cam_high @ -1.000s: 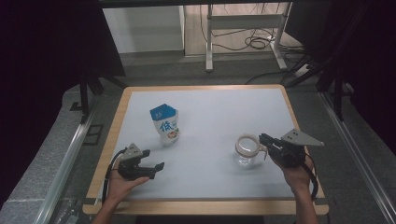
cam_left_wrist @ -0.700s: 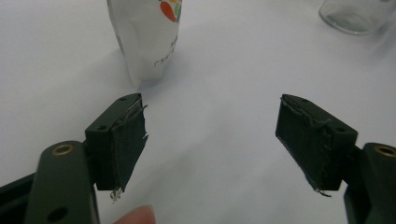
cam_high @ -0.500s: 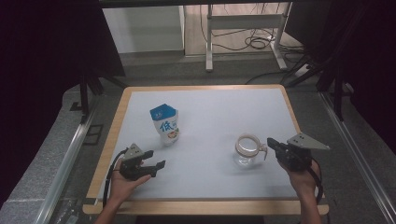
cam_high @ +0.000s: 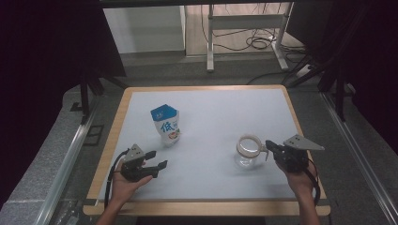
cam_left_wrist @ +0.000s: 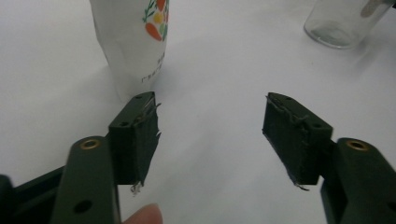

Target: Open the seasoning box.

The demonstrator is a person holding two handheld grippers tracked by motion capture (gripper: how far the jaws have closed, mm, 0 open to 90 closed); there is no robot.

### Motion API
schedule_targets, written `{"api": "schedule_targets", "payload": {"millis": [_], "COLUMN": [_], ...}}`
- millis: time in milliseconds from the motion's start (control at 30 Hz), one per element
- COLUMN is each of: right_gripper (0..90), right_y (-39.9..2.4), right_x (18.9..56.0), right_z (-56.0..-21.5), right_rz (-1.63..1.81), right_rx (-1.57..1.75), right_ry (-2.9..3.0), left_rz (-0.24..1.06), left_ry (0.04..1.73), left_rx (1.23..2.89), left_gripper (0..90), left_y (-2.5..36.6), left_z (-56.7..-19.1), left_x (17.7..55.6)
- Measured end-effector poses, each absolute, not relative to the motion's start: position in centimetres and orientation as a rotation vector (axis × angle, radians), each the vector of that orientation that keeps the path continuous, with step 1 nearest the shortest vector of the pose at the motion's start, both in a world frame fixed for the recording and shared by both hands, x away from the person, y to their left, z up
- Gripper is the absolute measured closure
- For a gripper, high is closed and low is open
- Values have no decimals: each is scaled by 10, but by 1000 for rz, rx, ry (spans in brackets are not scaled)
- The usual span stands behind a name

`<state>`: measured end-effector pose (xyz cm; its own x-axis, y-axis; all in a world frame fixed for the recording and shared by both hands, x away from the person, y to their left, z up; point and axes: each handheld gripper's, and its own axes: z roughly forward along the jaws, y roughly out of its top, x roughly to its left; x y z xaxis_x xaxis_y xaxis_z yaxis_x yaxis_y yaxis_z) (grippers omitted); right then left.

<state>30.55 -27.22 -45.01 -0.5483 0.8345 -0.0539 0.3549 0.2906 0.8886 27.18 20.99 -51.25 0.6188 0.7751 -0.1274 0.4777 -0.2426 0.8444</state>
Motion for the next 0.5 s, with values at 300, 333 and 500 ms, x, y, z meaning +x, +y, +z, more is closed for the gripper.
{"api": "schedule_targets", "payload": {"millis": [300, 333, 500], "right_gripper": [900, 900, 900], "right_y": [-273, -272, -274], "right_x": [304, 304, 304], "right_z": [-452, -452, -452], "right_rz": [1224, 1222, 1231], "right_rx": [1064, 1062, 1065], "right_ry": [2032, 2033, 2035], "left_rz": [374, 371, 352], "left_ry": [930, 925, 883], "left_rx": [1889, 1889, 1906], "left_gripper": [525, 547, 659], "left_y": [195, 193, 174], "left_z": [-506, -506, -502], "left_x": [275, 276, 284]}}
